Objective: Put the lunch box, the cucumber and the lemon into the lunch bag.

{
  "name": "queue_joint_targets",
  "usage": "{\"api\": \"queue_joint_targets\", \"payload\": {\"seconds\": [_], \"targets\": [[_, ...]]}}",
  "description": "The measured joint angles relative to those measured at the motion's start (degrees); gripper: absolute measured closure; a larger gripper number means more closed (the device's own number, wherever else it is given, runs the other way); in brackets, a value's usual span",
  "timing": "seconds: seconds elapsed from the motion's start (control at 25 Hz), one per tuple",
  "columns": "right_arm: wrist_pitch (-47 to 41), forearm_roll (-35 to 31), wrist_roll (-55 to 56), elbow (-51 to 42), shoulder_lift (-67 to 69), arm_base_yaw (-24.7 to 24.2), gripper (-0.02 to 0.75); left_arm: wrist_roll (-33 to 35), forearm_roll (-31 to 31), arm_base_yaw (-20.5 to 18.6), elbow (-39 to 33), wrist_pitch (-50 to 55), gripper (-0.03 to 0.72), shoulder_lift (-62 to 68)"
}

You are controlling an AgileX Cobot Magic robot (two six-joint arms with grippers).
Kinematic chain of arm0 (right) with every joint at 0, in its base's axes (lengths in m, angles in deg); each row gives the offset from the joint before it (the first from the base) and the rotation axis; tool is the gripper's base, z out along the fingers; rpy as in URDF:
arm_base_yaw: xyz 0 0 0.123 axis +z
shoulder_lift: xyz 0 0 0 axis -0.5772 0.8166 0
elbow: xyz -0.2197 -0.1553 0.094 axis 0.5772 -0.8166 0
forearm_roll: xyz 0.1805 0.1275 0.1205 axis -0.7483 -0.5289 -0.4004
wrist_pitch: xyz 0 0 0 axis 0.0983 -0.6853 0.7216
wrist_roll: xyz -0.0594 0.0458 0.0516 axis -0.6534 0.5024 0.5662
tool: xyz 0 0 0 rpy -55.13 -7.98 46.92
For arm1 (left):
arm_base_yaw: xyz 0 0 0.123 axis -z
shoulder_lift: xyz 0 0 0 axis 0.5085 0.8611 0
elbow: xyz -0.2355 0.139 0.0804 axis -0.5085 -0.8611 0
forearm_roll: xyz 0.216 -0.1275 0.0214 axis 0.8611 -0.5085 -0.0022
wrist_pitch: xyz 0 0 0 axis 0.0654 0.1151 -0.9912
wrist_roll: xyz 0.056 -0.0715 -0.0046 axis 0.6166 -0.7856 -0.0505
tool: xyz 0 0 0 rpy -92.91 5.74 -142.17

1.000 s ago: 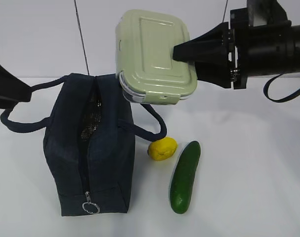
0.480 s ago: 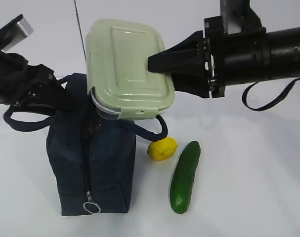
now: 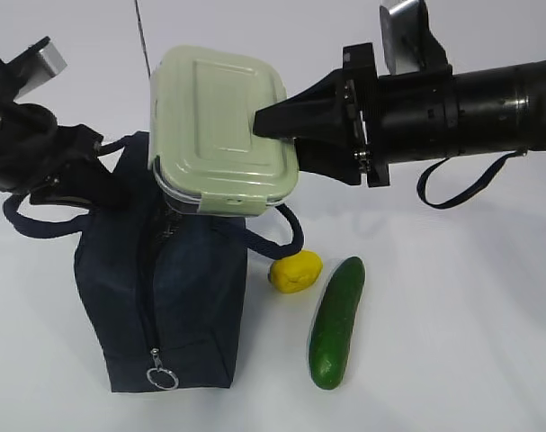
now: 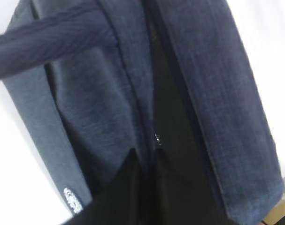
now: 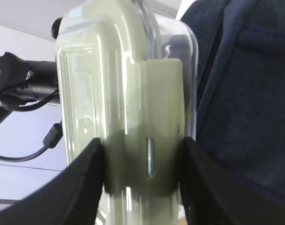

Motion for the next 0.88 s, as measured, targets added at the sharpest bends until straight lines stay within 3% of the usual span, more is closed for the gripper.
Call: {"api": "queue_joint_targets", "payload": {"seconds": [0.16, 0.52, 0.88], "targets": [[0.63, -1.68, 0.0, 0.0, 1.45, 1.11, 0.393, 0.0, 0.66, 0.0, 0.0, 0.81, 0.685, 0.0], [2.73, -4.88, 0.12, 0.0, 2.89, 4.56, 0.393, 0.0, 0.7, 0.0, 0.0, 1.35, 0.687, 0.0], [10.02, -1.29, 0.24, 0.03, 2.89, 4.56, 0.393, 0.0, 0.1, 0.0, 0.0, 2.53, 0.687, 0.0]]}}
